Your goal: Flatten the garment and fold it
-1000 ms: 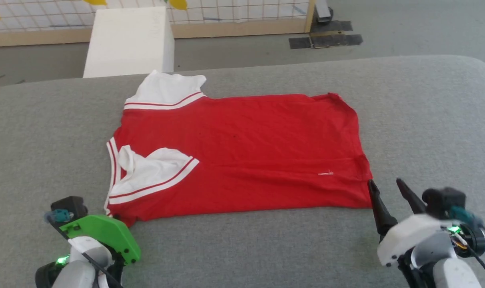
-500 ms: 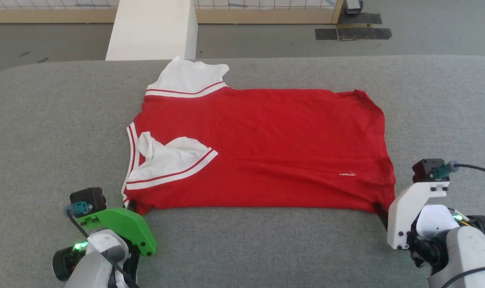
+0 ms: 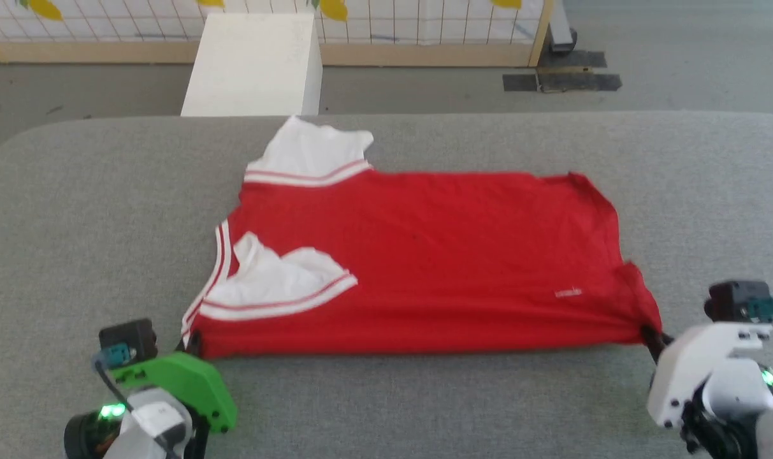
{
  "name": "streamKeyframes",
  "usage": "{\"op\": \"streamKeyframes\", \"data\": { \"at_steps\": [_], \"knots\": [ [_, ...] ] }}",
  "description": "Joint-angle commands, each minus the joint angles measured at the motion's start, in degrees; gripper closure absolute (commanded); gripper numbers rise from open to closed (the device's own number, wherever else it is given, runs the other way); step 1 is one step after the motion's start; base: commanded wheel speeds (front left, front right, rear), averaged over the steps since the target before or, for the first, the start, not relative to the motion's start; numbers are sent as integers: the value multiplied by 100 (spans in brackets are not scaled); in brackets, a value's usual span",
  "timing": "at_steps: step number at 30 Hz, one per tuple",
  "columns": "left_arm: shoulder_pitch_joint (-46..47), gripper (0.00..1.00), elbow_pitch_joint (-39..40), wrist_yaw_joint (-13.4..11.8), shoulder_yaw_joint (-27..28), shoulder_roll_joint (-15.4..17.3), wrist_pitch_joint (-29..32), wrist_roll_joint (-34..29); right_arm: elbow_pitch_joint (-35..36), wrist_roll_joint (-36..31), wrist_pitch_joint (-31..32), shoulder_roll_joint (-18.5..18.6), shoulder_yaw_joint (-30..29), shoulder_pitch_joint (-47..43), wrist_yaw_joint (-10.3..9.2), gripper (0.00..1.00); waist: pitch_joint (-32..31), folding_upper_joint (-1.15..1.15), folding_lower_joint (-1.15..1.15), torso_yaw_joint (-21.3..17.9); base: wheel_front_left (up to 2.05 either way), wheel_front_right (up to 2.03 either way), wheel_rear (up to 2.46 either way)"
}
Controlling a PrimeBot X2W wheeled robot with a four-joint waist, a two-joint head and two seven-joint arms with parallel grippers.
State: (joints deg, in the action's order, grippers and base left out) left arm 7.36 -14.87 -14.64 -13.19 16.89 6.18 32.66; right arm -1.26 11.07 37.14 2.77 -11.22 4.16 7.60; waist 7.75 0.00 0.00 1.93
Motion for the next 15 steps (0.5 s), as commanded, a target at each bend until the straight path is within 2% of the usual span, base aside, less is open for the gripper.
{"op": "streamKeyframes", "data": {
  "at_steps": [1,7,10,15],
  "knots": [
    [-276,100,162,-122,23,138,116,-86,166,67,-30,10,-63,-255,-11,100,-155,0,0,-89,0,0,0],
    [-1282,100,945,-496,7,336,699,-24,648,217,314,10,-131,-1060,-11,100,-231,0,0,-209,0,0,0],
    [-1644,100,1116,-566,-13,354,886,67,625,214,355,10,-114,-1286,-11,100,-208,0,0,-239,0,0,0],
    [-1875,100,1070,-580,-64,247,914,176,178,303,104,10,-60,-1359,-11,100,-175,0,0,-251,0,0,0]
  ]
}}
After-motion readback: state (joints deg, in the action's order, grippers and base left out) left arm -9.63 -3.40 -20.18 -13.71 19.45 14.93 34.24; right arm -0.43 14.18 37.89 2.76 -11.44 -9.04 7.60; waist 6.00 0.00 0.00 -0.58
